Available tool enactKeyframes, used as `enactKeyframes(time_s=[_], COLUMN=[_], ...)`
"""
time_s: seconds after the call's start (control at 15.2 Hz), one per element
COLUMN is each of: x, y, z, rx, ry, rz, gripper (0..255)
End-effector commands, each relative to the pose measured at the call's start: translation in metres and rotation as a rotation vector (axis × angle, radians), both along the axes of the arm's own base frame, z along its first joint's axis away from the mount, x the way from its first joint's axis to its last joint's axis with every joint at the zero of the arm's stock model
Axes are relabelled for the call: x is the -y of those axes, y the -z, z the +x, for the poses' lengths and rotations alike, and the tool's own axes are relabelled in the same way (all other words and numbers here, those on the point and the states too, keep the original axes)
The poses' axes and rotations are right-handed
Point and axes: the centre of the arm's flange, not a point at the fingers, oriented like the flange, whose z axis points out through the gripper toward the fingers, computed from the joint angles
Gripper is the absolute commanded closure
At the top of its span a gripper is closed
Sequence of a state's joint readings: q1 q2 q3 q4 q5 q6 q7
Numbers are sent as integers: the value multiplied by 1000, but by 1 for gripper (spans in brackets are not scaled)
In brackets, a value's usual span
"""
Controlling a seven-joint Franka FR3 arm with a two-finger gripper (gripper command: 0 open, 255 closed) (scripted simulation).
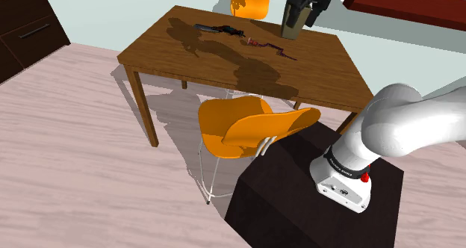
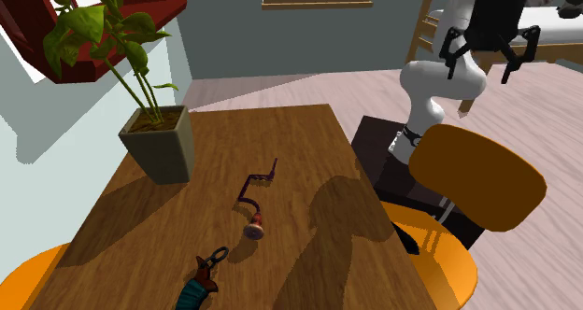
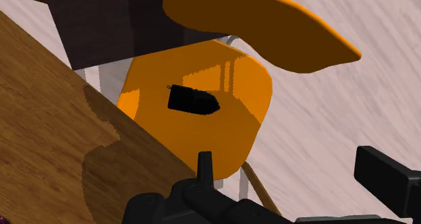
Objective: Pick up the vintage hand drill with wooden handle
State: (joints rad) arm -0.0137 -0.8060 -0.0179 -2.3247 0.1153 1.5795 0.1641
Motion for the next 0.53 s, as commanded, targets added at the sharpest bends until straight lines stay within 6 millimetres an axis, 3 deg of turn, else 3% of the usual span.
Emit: enactKeyframes(time_s=[0.0,0.46], x=[0,72], y=[0,46], z=[0,34], rx=[0,5], ry=[0,27], rz=[0,1], gripper=[0,0])
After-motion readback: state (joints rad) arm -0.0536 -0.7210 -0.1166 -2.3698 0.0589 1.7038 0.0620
